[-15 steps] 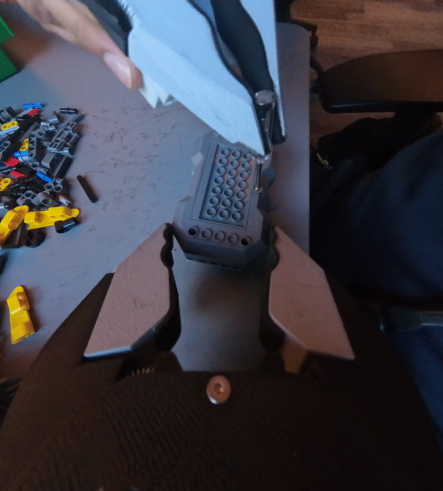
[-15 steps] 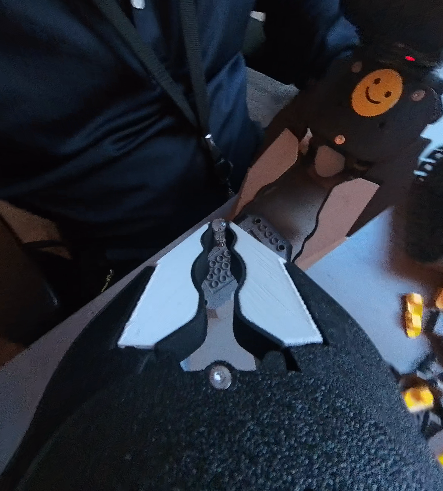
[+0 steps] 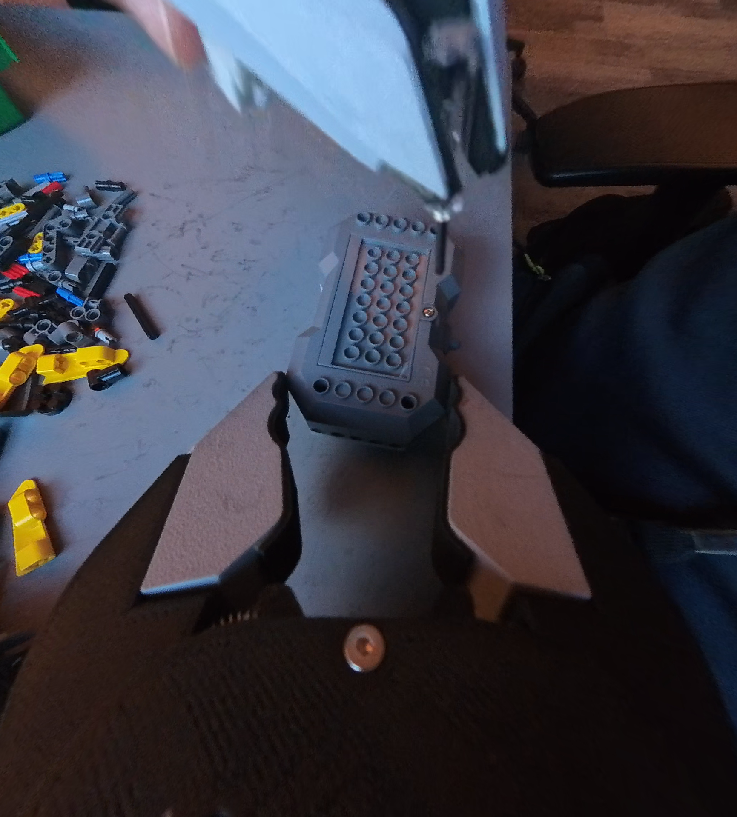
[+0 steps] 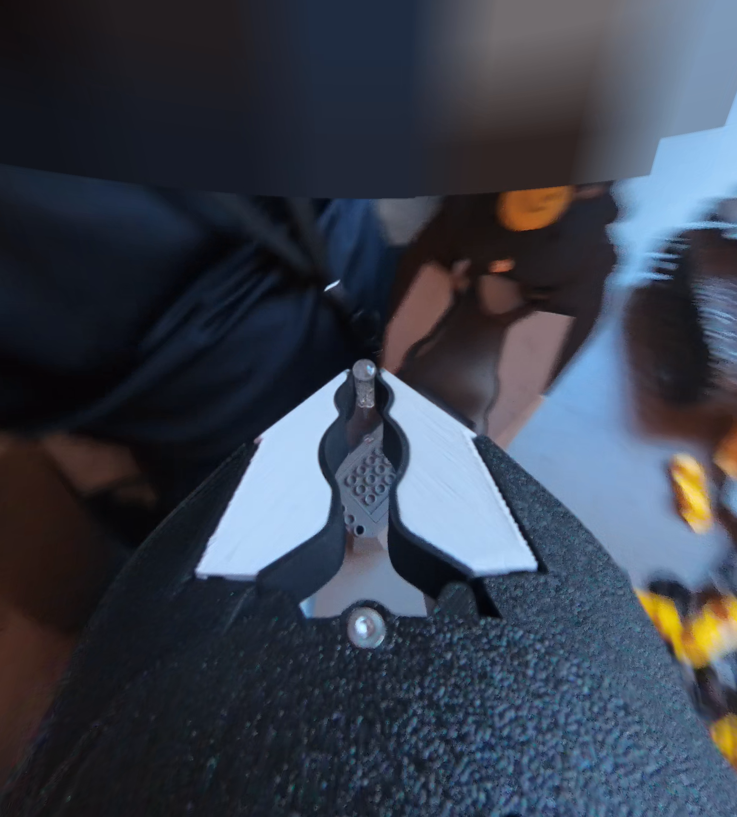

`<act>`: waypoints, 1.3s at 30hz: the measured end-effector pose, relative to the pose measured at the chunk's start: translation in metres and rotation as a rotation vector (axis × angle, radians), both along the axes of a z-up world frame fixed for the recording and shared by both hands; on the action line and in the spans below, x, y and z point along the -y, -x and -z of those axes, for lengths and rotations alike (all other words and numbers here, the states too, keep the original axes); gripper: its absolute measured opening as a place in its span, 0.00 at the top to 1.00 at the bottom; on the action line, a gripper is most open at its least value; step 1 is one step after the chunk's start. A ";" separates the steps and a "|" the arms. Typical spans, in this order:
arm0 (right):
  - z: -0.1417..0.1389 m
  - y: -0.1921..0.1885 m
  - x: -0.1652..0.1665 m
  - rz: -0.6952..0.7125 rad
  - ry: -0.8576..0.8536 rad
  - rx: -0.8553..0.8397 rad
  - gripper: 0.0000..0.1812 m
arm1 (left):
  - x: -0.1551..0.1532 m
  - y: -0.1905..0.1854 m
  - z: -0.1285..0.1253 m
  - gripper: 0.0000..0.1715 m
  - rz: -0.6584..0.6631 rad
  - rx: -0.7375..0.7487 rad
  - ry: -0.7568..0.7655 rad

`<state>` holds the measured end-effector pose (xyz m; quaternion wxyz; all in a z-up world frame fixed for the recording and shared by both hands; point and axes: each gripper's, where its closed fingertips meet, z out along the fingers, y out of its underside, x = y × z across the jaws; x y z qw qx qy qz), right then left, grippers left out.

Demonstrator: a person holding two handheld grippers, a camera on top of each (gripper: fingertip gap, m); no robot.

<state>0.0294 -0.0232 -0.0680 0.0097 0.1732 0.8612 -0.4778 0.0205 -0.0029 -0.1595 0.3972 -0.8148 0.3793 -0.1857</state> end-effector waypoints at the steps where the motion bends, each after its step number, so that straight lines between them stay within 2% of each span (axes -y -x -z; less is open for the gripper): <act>1: -0.007 0.004 -0.002 0.100 0.008 -0.020 0.96 | 0.000 0.000 0.000 0.60 0.000 -0.002 -0.002; 4: -0.019 0.009 -0.006 0.402 0.042 -0.095 0.96 | 0.000 0.000 0.000 0.60 -0.005 -0.006 -0.006; 8: -0.002 0.002 -0.016 0.789 0.060 -0.105 0.97 | -0.001 0.000 0.000 0.60 -0.024 -0.001 -0.001; 12: 0.016 -0.010 -0.020 1.023 0.087 -0.086 0.96 | -0.002 0.000 0.000 0.60 -0.060 -0.001 -0.002; 15: 0.017 -0.014 -0.023 1.129 0.115 -0.108 0.96 | -0.002 -0.002 0.000 0.60 -0.072 -0.008 -0.009; 17: 0.019 -0.015 -0.021 1.159 0.139 -0.105 0.96 | -0.002 -0.002 0.000 0.60 -0.077 -0.007 -0.007; 22: 0.029 -0.015 -0.021 1.187 0.080 -0.121 0.96 | -0.003 -0.002 0.000 0.60 -0.082 -0.006 -0.006; 39: 0.029 -0.014 -0.022 1.201 0.071 -0.126 0.96 | -0.003 -0.002 0.000 0.60 -0.083 0.004 0.005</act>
